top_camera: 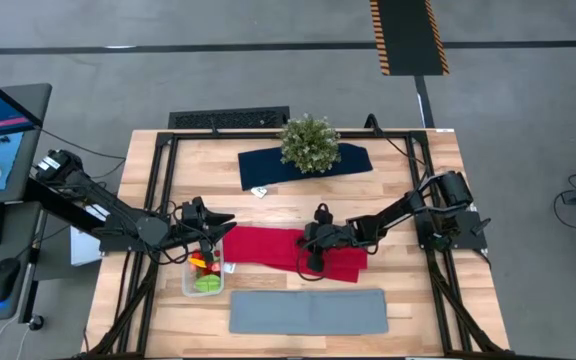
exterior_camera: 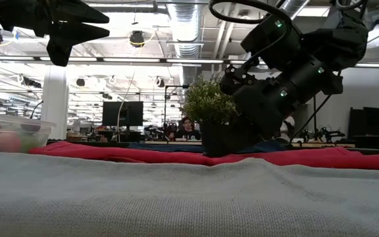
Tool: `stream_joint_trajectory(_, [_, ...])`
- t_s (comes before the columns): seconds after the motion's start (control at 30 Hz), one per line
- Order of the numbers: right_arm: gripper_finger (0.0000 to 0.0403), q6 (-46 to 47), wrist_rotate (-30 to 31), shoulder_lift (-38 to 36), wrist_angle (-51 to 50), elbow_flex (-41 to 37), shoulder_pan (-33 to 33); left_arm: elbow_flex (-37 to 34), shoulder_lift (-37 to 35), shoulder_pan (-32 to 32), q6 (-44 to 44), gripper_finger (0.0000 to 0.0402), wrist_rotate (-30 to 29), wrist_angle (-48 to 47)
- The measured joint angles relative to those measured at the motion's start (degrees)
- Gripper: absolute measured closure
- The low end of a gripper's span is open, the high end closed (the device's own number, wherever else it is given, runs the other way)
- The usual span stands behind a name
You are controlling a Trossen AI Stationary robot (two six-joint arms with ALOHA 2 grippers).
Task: Pick and placing Produce into tupperware
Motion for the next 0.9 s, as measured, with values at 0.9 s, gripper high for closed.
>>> stream_joint_trajectory(0.9, [0.0232, 0.37, -1.23, 0.03, 1.67, 0.0, -0.05, 0.0, 0.0, 0.01, 0.0, 0.0292, -0.02, -0.02])
